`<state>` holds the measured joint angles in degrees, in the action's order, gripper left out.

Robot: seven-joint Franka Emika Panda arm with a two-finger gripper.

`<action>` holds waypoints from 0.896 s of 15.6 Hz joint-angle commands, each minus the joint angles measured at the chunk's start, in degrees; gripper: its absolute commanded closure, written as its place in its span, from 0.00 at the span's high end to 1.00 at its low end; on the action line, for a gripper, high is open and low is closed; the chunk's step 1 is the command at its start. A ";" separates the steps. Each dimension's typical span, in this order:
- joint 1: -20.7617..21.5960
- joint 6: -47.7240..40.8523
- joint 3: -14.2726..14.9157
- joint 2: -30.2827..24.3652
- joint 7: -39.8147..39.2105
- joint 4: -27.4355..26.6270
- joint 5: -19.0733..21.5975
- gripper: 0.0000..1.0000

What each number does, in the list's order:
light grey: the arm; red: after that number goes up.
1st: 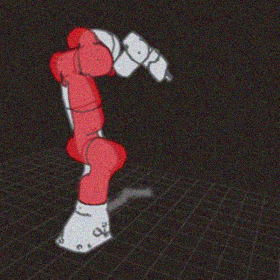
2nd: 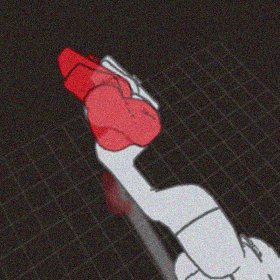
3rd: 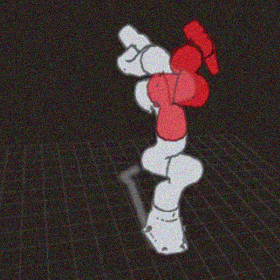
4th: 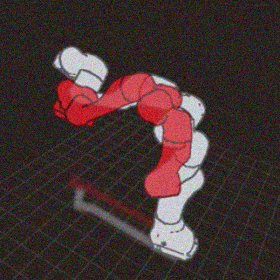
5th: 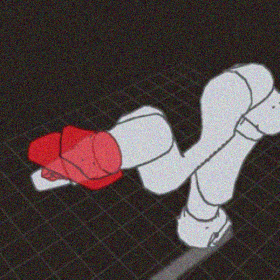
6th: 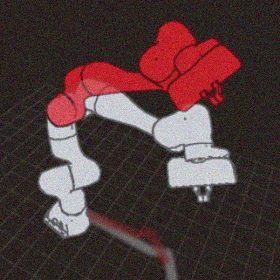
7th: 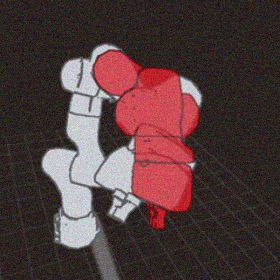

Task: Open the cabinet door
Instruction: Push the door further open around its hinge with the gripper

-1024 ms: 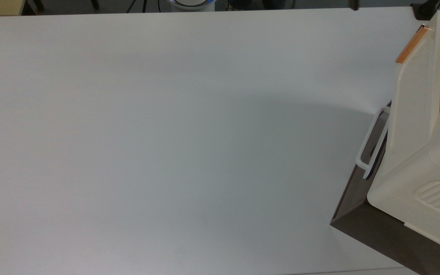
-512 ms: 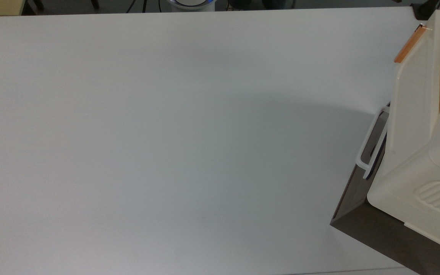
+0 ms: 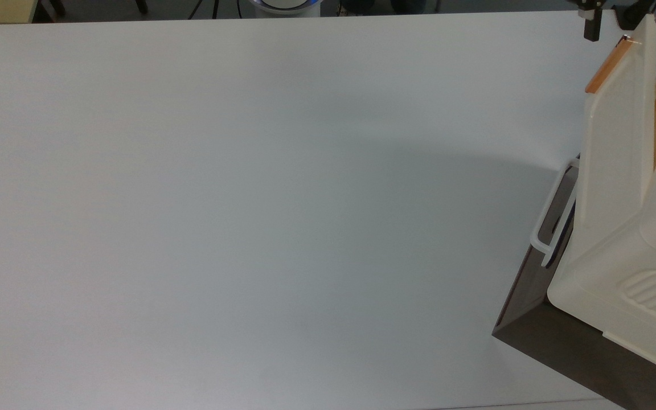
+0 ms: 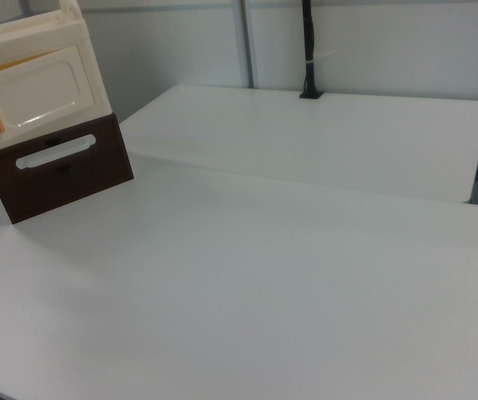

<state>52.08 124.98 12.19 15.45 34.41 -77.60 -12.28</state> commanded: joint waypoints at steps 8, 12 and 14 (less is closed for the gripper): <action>-2.07 -1.93 2.74 -0.51 0.92 0.88 -6.79 1.00; -7.16 -6.67 2.75 -1.56 -3.98 -0.26 -6.35 1.00; -9.97 -9.13 2.75 -2.35 -7.06 -0.36 -5.83 1.00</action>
<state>45.41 119.63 15.06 15.48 31.90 -76.61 -18.27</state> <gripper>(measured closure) 0.000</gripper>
